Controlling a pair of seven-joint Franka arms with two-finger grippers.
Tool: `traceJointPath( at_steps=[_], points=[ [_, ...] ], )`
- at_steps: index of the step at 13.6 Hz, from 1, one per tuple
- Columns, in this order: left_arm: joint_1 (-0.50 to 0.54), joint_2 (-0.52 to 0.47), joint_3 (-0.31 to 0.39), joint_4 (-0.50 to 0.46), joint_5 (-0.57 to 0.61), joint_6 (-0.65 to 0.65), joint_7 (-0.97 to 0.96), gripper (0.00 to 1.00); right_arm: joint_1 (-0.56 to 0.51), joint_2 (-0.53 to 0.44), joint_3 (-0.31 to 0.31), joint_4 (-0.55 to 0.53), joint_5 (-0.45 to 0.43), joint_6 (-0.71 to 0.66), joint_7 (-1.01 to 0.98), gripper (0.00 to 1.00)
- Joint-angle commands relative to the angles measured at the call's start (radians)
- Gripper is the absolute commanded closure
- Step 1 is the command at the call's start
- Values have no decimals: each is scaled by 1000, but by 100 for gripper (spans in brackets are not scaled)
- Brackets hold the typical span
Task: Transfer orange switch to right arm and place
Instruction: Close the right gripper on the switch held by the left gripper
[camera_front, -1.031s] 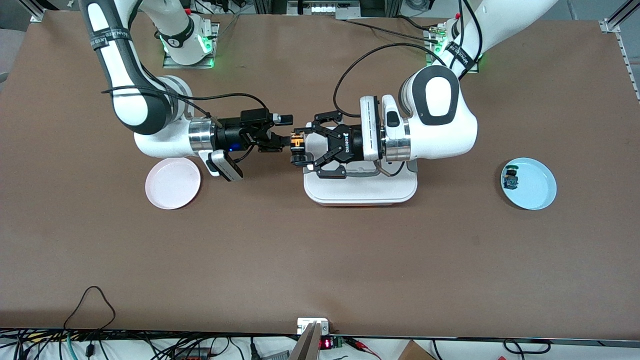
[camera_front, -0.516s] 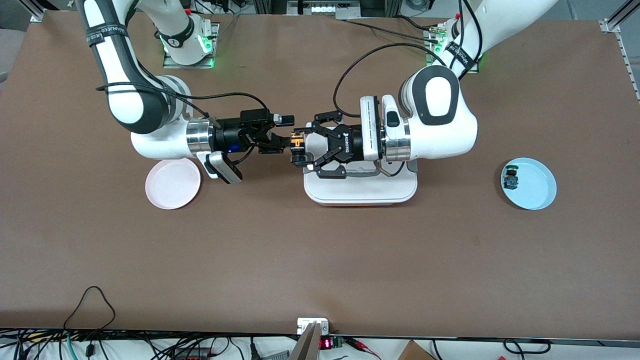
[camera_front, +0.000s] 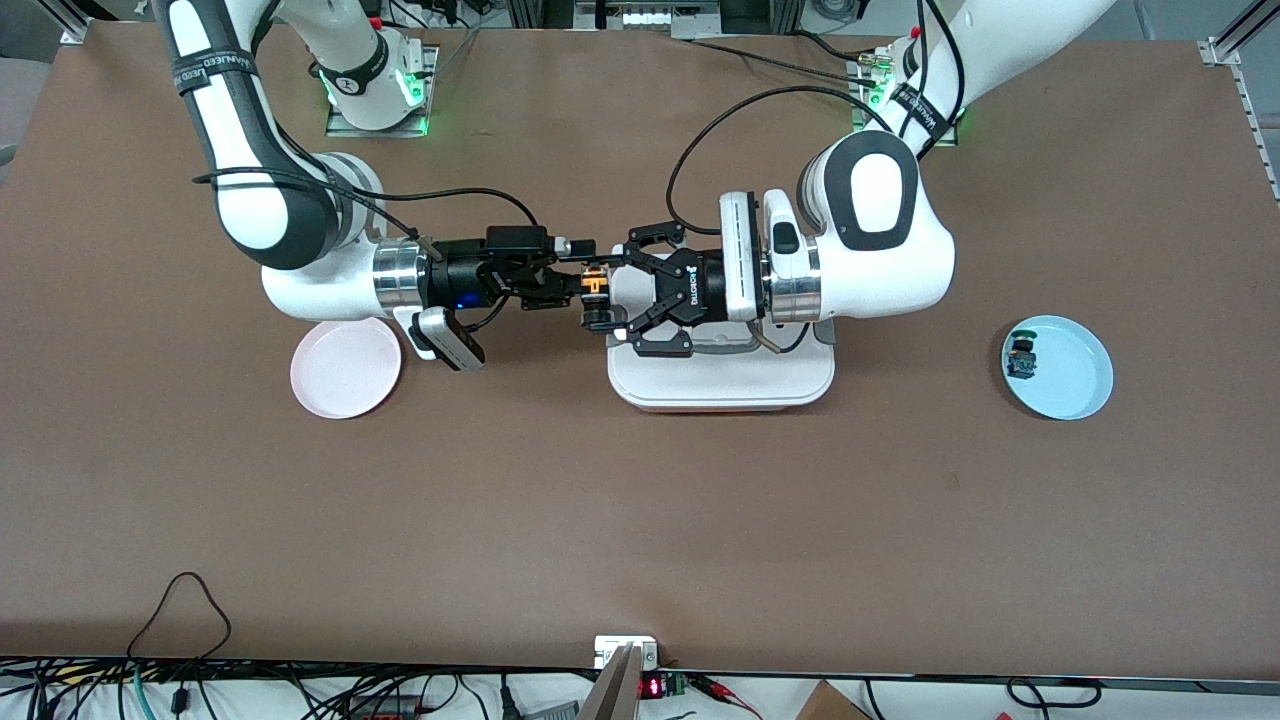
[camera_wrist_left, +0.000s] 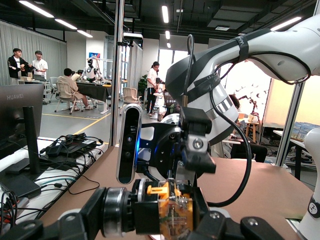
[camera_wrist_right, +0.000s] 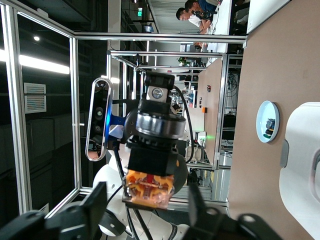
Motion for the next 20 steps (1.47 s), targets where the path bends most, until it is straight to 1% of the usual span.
traceJointPath(
  at_steps=[1, 2, 4, 8, 9, 10, 11, 12, 18, 19, 20],
  points=[
    [-3, -13, -1, -2, -40, 9, 25, 78, -3, 10, 4, 19, 13, 4, -5, 69],
    [-3, -15, 1, 0, -40, 9, 22, 78, -4, 9, 4, 19, 14, 3, 12, 93],
    [-3, -13, 1, -2, -40, 9, 23, 78, -4, 9, 4, 18, 14, 4, 7, 98],
    [-2, -15, 1, -2, -40, 9, 23, 78, -1, 9, 4, 19, 14, 3, 4, 99],
    [-2, -15, 1, -2, -40, 9, 23, 76, -1, 9, 4, 19, 16, 4, 4, 99],
    [0, -13, 1, -2, -40, 9, 22, 71, -1, 7, 4, 18, 14, 3, 3, 99],
    [0, -13, 1, -2, -38, 9, 32, 23, -1, 7, 4, 18, 14, 3, 1, 99],
    [4, -18, 1, -8, -40, 9, 31, 0, -3, 9, 4, 18, 16, 3, 7, 99],
    [20, -20, 1, -9, -37, -4, 19, 0, -4, 7, 4, 18, 14, 3, -4, 100],
    [36, -23, 1, -12, -30, -11, 19, 0, -6, 6, 3, 18, 14, 4, -4, 100],
    [52, -33, 2, -15, -27, -49, 12, 0, -16, 4, 3, 18, 11, 3, -4, 100]
  ],
)
